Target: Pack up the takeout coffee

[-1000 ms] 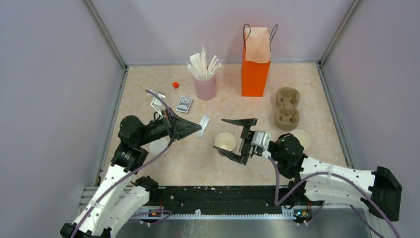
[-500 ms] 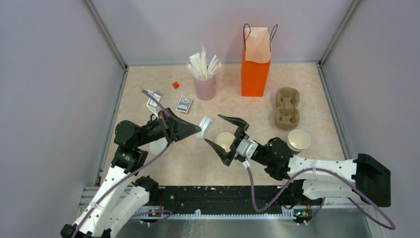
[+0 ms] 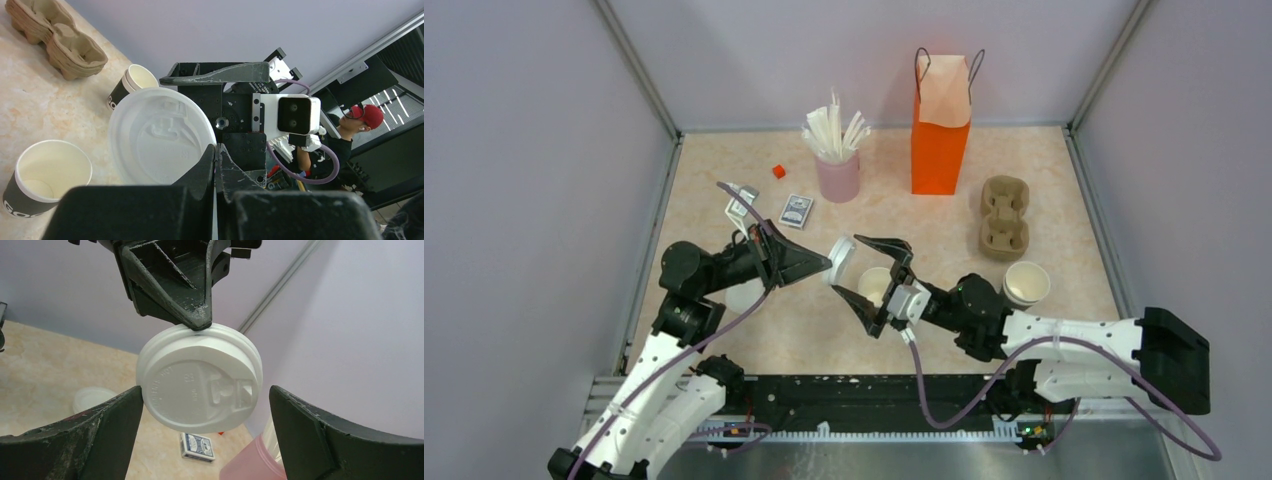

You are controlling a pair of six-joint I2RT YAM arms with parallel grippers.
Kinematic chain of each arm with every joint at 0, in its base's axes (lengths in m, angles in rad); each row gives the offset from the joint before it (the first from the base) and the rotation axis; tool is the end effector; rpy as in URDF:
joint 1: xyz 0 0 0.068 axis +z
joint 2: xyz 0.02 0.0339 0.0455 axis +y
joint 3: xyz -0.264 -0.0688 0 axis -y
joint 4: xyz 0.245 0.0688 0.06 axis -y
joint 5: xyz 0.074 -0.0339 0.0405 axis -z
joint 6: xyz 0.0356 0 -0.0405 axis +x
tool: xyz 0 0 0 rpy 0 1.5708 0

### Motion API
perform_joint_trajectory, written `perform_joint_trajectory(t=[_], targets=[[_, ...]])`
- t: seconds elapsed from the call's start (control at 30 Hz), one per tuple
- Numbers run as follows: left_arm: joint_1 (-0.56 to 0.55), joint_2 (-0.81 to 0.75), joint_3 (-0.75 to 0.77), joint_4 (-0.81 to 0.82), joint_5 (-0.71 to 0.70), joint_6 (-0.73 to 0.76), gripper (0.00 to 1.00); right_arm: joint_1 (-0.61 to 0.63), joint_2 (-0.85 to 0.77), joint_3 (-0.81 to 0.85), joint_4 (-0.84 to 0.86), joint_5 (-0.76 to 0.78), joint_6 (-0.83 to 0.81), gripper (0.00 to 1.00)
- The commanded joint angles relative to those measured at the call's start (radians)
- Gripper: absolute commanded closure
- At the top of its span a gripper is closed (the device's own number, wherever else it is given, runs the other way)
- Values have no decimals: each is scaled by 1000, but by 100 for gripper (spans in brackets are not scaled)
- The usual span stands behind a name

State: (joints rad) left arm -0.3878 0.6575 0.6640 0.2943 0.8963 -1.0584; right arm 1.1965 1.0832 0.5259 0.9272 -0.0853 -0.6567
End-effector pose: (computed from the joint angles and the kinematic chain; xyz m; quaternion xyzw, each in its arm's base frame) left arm 0.1261 -0.0815 0.3649 0.1535 0.6196 -0.6728 0.3739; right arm 0.0842 0.2227 0.3077 -0.4725 0.3109 0.2430 0.7881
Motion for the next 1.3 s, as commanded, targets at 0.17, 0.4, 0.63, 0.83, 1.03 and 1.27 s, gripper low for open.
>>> perform_joint_trajectory(t=[0.17, 0.4, 0.63, 0.83, 1.03, 1.27], targets=[[1, -3, 0, 47, 22, 3, 100, 19, 23, 45, 53, 22, -17, 6], [1, -4, 13, 13, 19, 31, 100, 19, 11, 30, 51, -7, -20, 14], [1, -3, 11, 11, 16, 28, 100, 18, 15, 28, 41, -12, -23, 20], [0, -4, 14, 1, 1, 34, 85, 18, 7, 17, 55, 12, -1, 24], [2, -13, 17, -45, -46, 62, 34, 19, -57, -25, -19, 142, 177, 26], [1, 27, 134, -473, -343, 360, 1, 18, -222, -11, -396, 353, 522, 27]])
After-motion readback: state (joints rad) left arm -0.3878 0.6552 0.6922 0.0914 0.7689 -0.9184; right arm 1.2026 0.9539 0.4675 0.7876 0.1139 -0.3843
